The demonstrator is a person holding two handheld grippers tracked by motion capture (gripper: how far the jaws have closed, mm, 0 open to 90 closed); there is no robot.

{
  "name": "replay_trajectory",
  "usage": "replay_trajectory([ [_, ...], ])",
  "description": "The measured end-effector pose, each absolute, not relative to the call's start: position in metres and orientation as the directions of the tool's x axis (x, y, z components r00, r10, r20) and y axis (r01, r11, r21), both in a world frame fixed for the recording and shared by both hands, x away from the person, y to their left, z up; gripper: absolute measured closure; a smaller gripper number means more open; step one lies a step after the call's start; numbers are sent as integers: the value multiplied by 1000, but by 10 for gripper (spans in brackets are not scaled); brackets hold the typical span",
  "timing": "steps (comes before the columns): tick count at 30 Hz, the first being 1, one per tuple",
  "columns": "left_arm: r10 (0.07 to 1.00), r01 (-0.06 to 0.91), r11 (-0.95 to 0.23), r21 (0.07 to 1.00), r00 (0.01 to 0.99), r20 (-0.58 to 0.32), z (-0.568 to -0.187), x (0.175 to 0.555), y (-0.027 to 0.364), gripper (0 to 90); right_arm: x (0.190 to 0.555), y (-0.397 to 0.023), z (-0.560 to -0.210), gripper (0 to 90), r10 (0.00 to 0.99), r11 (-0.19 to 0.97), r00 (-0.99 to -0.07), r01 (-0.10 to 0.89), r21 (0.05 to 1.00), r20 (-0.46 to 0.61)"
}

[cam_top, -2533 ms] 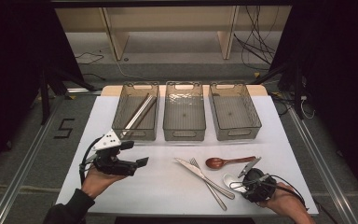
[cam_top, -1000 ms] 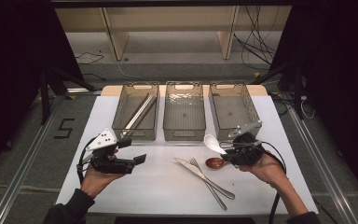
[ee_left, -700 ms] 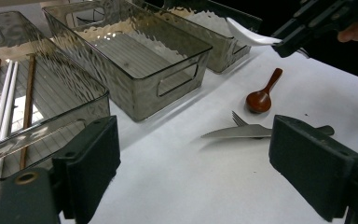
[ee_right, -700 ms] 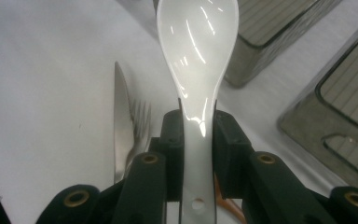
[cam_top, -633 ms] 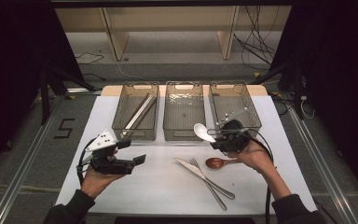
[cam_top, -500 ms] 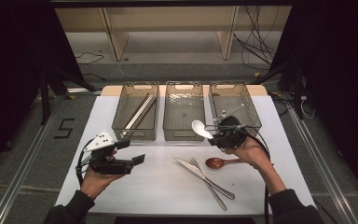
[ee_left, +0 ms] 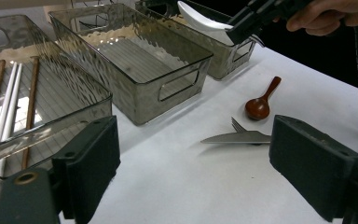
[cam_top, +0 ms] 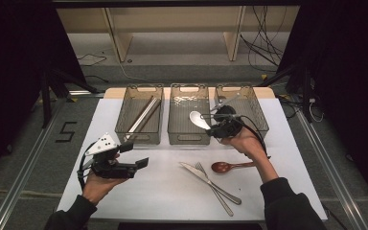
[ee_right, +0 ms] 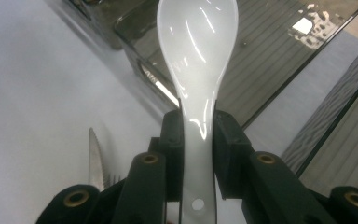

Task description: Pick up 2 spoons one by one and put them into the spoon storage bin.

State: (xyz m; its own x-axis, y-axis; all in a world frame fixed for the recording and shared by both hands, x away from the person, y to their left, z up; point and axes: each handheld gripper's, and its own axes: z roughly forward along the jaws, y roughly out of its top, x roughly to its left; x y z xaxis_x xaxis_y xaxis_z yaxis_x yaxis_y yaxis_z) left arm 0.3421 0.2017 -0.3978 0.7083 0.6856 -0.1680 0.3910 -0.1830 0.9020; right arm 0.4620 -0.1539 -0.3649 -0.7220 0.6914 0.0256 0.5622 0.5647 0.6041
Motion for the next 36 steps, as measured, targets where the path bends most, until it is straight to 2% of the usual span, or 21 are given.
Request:
replay_trajectory([
  [9, 684, 395, -179, 901, 708, -175, -399, 343, 201, 154, 485, -142, -358, 761, 706, 550, -707, 580, 601, 37],
  [22, 680, 389, -184, 903, 713, -169, -398, 343, 202, 154, 522, -120, -368, 760, 746, 523, -664, 635, 569, 55],
  [36, 675, 384, -185, 905, 719, -167, -397, 341, 202, 154, 539, -103, -376, 759, 781, 505, -622, 682, 529, 56],
])
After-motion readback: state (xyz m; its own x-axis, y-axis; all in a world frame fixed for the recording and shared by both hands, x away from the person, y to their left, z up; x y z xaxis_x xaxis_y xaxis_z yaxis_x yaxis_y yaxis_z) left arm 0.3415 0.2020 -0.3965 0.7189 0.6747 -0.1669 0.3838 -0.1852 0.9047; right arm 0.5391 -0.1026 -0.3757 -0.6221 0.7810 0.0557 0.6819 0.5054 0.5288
